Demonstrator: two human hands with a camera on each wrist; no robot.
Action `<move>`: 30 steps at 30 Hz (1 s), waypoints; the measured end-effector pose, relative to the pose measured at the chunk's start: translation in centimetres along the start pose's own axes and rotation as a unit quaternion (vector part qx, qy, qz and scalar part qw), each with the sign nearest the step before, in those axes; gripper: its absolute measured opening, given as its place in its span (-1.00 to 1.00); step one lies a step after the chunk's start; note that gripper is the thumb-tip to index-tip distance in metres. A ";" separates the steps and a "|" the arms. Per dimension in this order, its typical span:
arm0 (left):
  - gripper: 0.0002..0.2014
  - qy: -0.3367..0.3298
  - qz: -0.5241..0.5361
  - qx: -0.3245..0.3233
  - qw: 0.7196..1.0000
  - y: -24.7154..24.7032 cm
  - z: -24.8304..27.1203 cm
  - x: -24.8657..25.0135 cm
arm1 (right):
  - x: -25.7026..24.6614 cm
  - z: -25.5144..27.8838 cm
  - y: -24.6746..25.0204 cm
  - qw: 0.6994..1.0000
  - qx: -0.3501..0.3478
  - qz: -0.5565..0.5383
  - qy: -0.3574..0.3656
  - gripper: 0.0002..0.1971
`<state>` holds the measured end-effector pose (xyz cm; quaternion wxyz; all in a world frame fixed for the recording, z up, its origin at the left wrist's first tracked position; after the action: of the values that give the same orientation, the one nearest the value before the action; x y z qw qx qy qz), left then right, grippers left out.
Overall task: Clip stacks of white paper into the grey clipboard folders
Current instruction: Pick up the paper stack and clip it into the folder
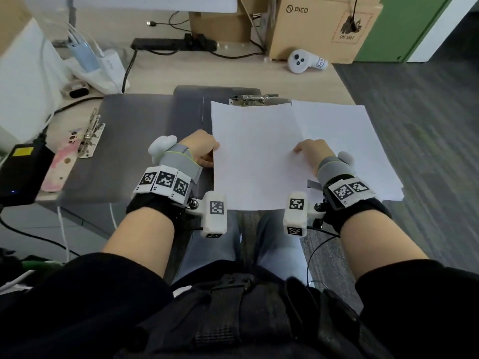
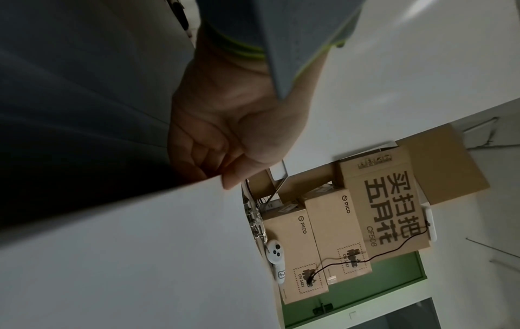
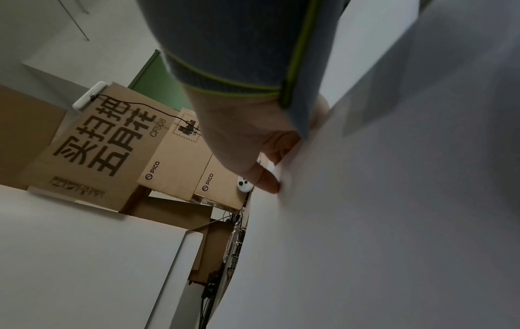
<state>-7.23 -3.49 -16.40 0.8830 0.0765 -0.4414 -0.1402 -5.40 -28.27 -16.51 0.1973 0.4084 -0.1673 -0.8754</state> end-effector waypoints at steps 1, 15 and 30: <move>-0.79 0.004 0.000 -0.003 1.000 0.1 -0.1 -0.1 | -0.1 0.1 0.1 1.000 0.001 -0.001 -0.009 -0.59; -0.86 -0.006 0.005 -0.006 1.000 1.9 -1.4 0.1 | -1.6 -1.4 0.3 0.999 0.009 -0.026 0.017 -0.85; -0.89 0.004 -0.035 0.035 0.999 2.1 -3.0 1.0 | -3.1 -3.2 0.0 0.999 0.019 0.023 0.042 -0.88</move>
<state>-3.88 -1.76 -16.82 0.8761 0.1235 -0.4394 -0.1552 -1.05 -27.17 -16.44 0.2166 0.4443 -0.1845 -0.8495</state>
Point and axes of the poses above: each hand's wrist, its own z-axis away from the middle knuckle, its own y-axis out of the back of the hand, x = y × z, the point moved 3 cm from there along -z, towards the middle knuckle, and after that the axes turned 7 degrees about -x, right-handed, at the moved point
